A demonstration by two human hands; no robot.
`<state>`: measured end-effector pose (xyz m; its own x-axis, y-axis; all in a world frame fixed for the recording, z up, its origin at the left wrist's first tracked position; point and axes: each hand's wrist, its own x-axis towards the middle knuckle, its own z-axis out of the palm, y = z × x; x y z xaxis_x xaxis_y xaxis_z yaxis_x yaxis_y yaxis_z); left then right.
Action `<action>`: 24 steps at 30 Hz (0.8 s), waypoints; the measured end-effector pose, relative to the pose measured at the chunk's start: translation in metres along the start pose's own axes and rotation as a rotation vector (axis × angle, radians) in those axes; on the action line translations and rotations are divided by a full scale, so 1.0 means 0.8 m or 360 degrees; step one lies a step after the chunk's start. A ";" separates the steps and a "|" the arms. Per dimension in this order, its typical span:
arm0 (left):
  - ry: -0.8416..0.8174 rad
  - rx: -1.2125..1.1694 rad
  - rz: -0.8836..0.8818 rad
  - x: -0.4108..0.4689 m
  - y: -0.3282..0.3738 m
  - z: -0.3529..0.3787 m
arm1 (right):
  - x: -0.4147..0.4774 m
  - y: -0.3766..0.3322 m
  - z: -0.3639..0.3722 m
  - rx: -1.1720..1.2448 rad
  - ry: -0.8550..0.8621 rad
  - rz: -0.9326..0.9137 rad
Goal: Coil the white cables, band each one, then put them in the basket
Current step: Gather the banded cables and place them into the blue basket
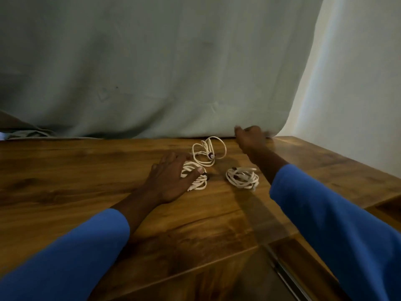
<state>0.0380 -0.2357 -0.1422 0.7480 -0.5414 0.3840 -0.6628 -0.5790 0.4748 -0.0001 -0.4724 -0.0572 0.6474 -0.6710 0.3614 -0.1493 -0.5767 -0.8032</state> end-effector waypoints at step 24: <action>-0.0112 0.0129 -0.0022 0.017 -0.019 0.012 | 0.018 -0.024 0.130 -0.0573 -0.1215 -0.0368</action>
<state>0.0578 -0.2398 -0.1518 0.7545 -0.5729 0.3203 -0.6554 -0.6324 0.4129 0.0897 -0.4225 -0.0861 0.9950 -0.0976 -0.0227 -0.0957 -0.8584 -0.5039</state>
